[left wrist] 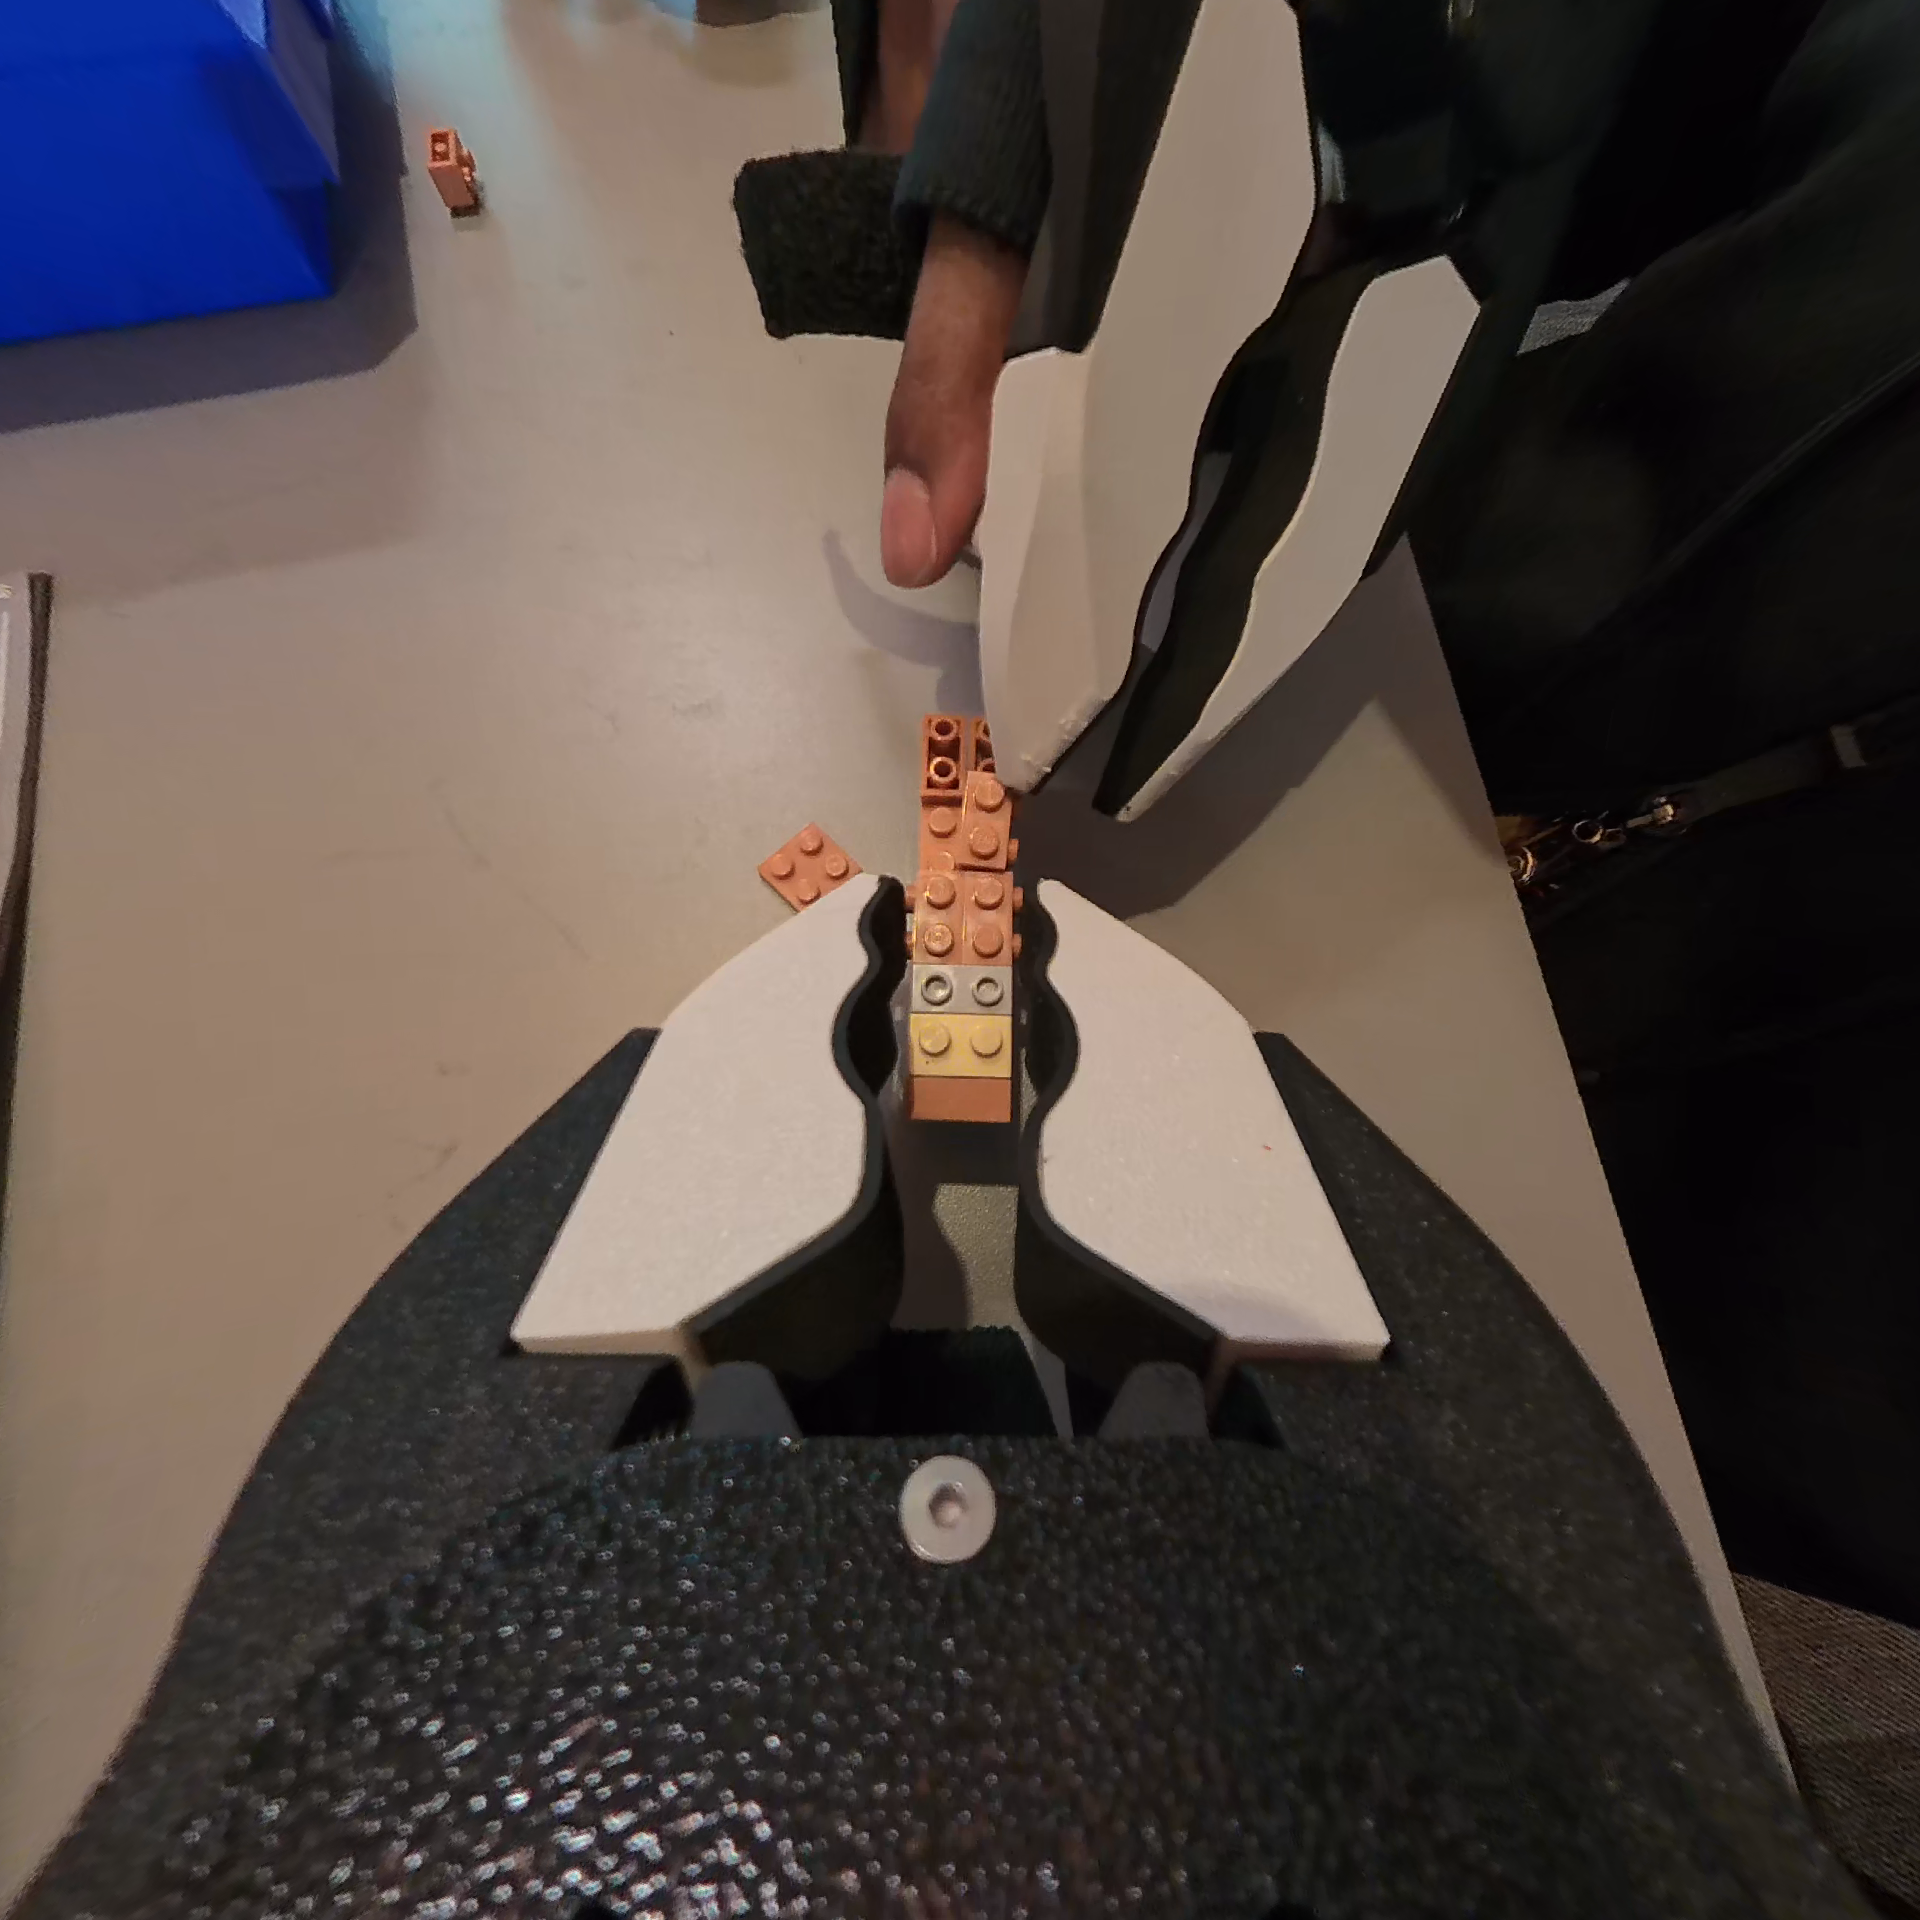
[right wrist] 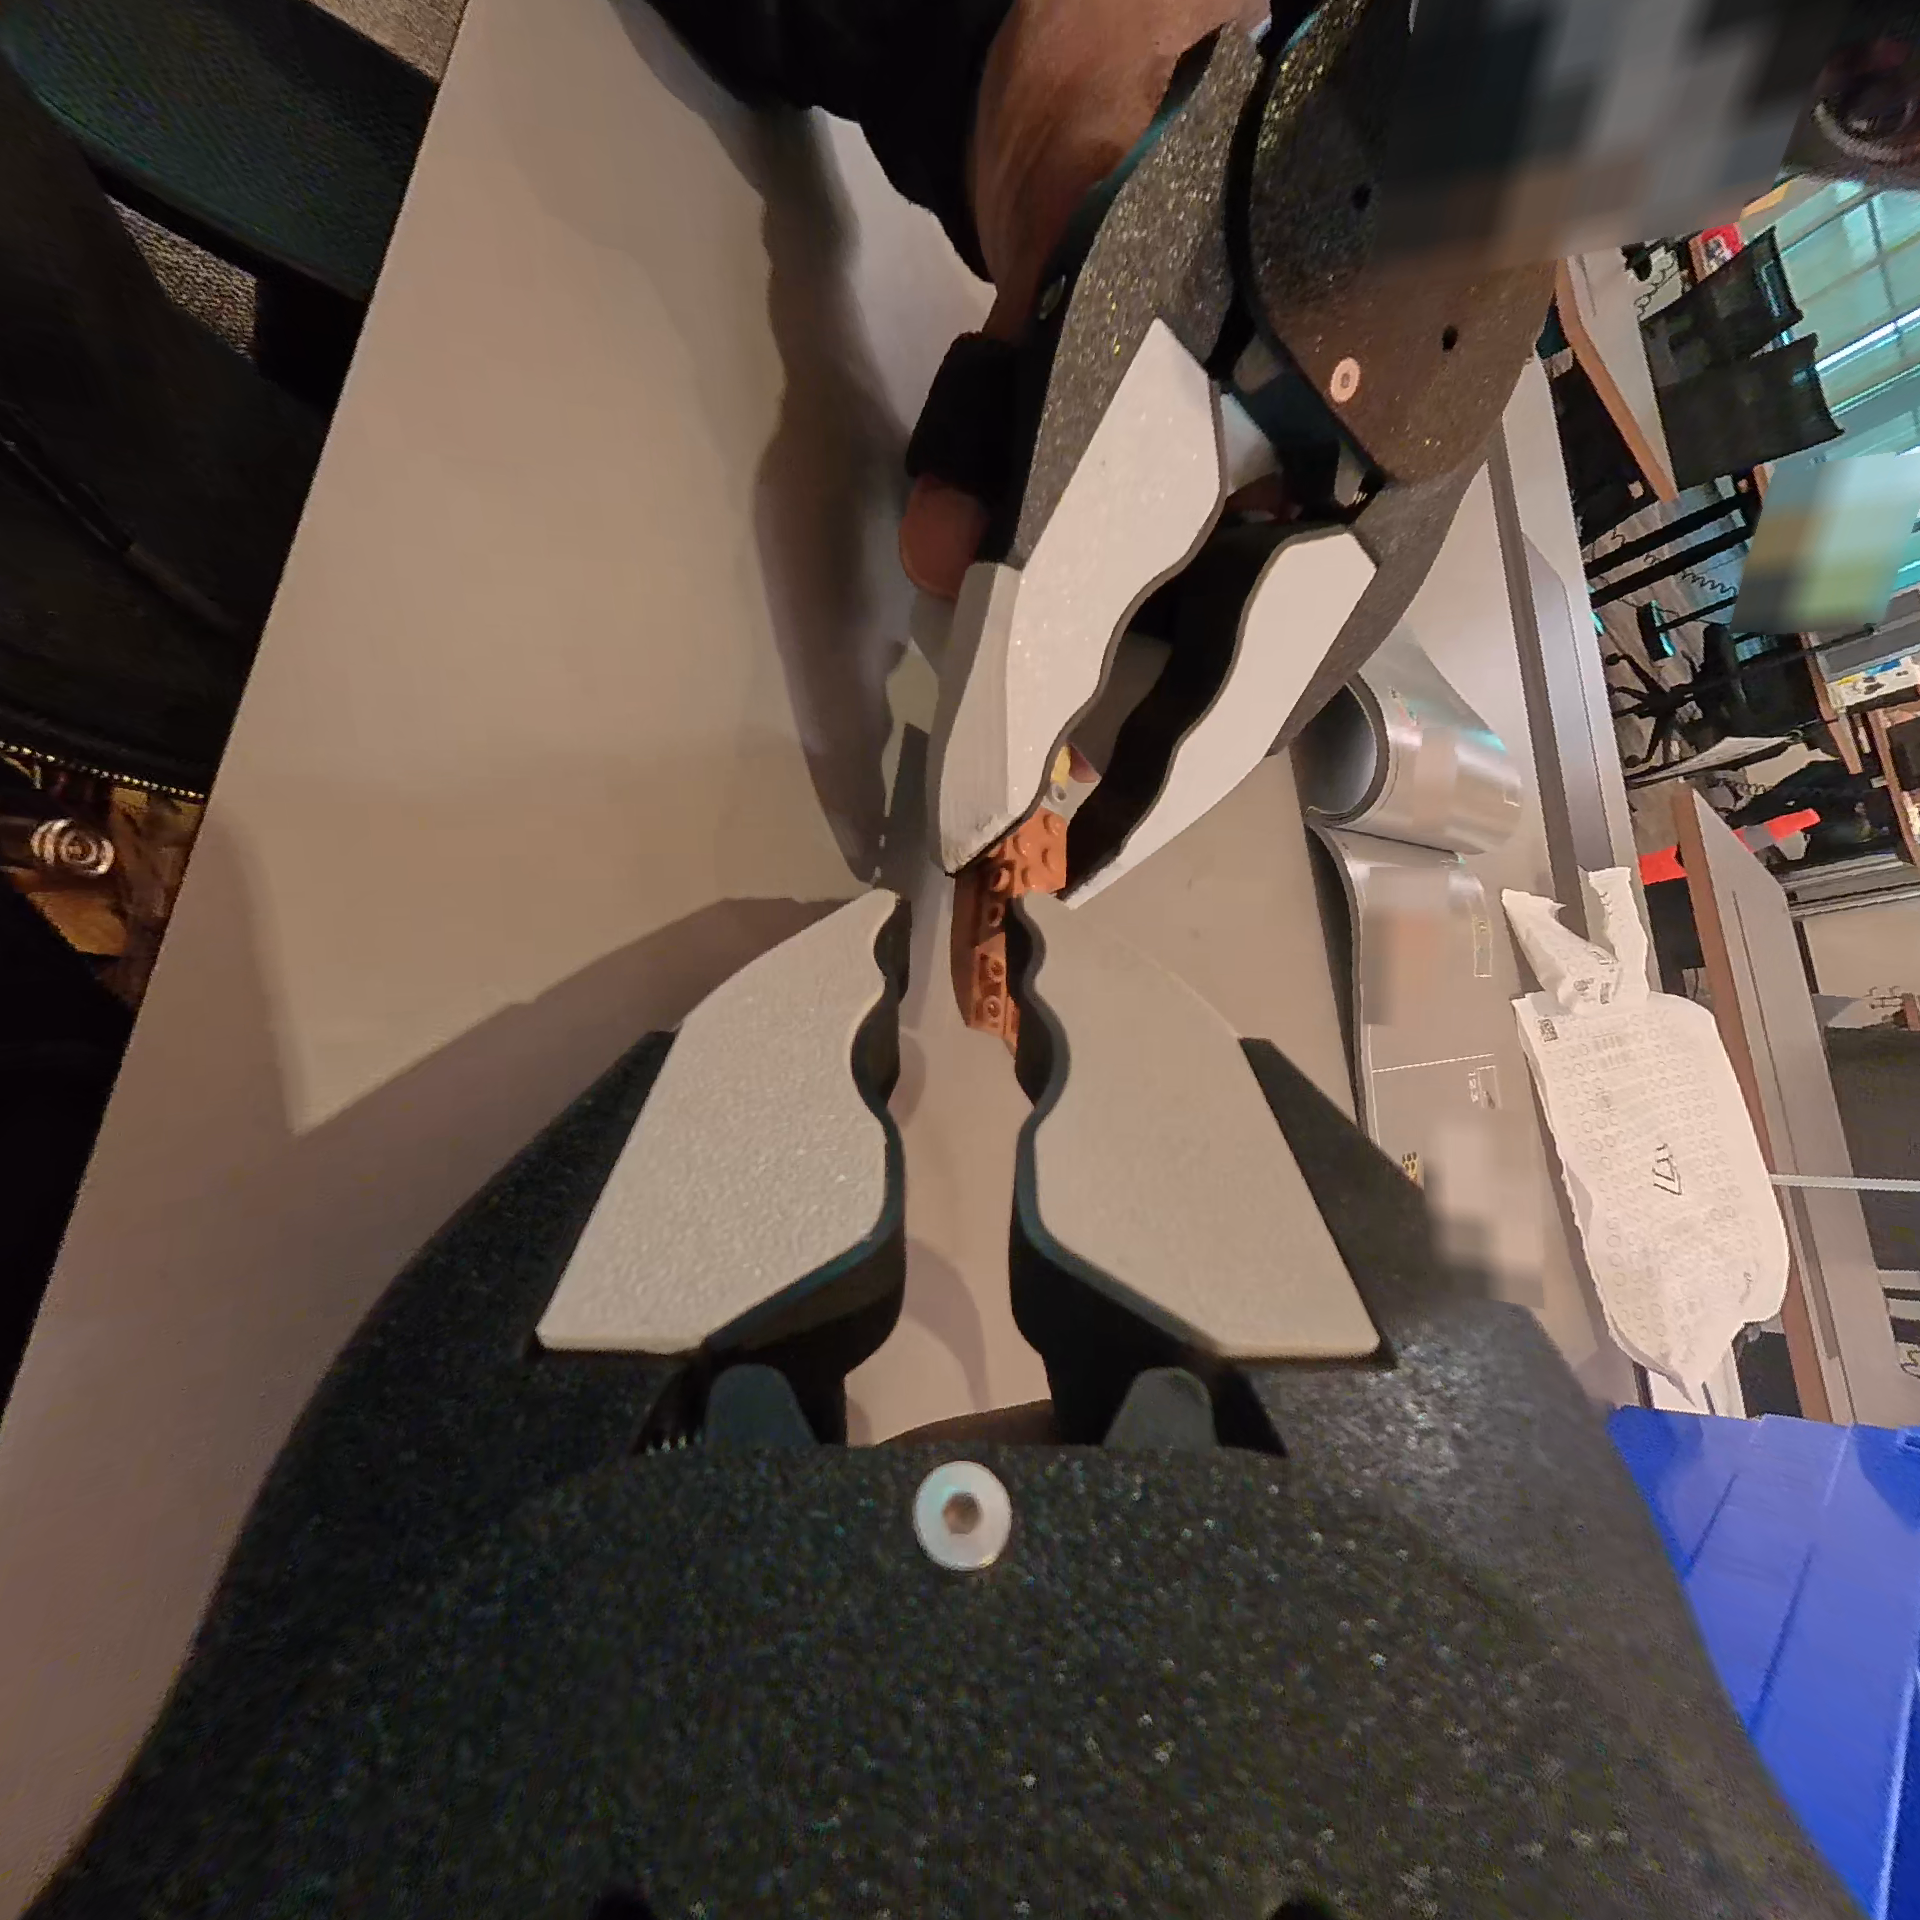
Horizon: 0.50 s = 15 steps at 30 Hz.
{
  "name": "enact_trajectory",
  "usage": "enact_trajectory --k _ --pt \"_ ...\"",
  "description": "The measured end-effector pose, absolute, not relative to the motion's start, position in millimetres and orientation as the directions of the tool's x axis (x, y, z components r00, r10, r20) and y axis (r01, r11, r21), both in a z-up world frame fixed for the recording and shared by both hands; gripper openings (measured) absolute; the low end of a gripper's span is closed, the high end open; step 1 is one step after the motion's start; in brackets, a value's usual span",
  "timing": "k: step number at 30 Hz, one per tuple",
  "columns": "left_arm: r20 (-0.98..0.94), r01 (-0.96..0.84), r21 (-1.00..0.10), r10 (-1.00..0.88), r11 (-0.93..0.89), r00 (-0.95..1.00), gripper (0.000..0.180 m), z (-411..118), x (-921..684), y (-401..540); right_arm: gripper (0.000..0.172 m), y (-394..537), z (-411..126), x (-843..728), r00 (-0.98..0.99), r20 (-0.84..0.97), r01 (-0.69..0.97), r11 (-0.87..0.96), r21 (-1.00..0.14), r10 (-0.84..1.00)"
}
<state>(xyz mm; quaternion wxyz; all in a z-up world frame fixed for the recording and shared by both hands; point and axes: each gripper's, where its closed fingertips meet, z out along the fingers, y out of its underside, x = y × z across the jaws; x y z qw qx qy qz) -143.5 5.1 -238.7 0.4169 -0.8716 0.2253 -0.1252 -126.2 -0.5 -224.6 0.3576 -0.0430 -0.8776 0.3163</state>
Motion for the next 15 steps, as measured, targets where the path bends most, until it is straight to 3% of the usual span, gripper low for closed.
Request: enact_trajectory --k 10,15 --pt "0.034 -0.281 -0.793 -0.5 -0.54 0.866 0.02 -236.0 -143.6 4.8 0.02 1.3 -213.6 -124.7 -0.71 0.639 -0.212 0.775 -0.595 0.297" --pt "0.049 -0.272 -0.799 -0.508 -0.537 0.86 0.02 -234.6 -141.3 4.2 0.023 6.1 -214.3 -127.5 -0.665 0.71 -0.288 0.798 -0.53 0.232"
